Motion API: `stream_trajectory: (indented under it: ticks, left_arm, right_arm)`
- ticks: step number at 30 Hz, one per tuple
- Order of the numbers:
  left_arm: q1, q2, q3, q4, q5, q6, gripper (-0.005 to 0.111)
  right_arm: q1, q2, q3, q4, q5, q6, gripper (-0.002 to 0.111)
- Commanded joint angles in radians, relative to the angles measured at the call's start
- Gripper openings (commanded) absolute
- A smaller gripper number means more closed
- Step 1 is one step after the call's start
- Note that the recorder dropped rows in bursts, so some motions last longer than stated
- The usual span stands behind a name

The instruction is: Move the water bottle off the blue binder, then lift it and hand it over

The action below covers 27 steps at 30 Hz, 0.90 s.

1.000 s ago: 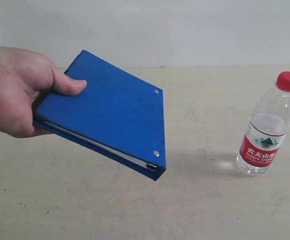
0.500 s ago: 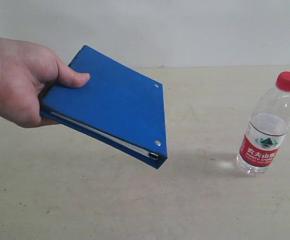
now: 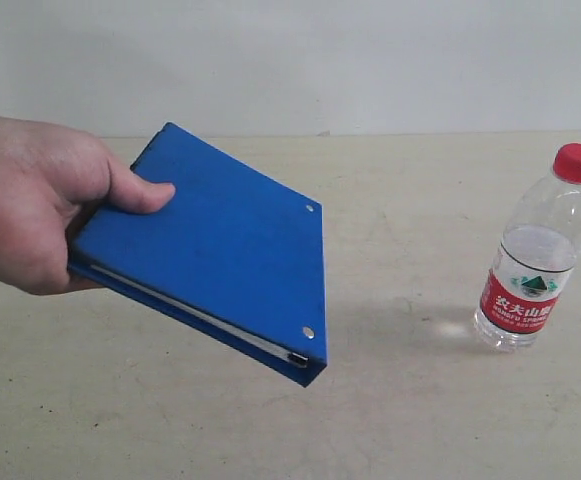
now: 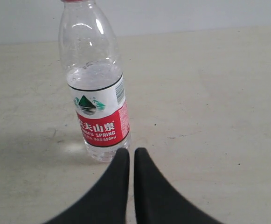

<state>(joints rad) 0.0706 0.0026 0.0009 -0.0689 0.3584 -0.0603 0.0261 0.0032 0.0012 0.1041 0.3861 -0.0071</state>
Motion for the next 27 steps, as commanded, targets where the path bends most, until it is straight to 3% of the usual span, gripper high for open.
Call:
stream_trajectory:
  ticks: [1, 4, 8, 14, 17, 21, 27]
  left_arm:
    - [-0.001, -0.003, -0.001, 0.092, 0.000, -0.022, 0.005]
    - [-0.001, -0.003, -0.001, 0.092, 0.000, -0.003, 0.005]
    - [-0.001, -0.003, -0.001, 0.120, 0.034, 0.158, 0.005]
    - [-0.002, -0.003, -0.001, 0.106, 0.030, 0.156, 0.005]
    - [-0.024, -0.003, -0.001, 0.103, 0.015, 0.106, 0.005]
    - [-0.034, -0.003, -0.001, 0.060, 0.042, -0.135, 0.005]
    - [-0.034, -0.003, -0.001, 0.093, 0.037, -0.152, 0.005]
  right_arm:
    - [-0.005, -0.003, -0.001, -0.005, -0.006, 0.000, 0.001]
    - [-0.005, -0.003, -0.001, -0.005, -0.006, 0.000, 0.001]
    - [-0.005, -0.003, -0.001, -0.005, -0.006, 0.002, 0.001]
    - [-0.005, -0.003, -0.001, -0.005, -0.006, 0.000, 0.001]
    - [-0.005, -0.003, -0.001, -0.005, -0.006, 0.002, 0.001]
    - [-0.005, -0.003, -0.001, -0.005, -0.006, 0.002, 0.001]
    - [-0.005, -0.003, -0.001, -0.005, -0.006, 0.000, 0.001]
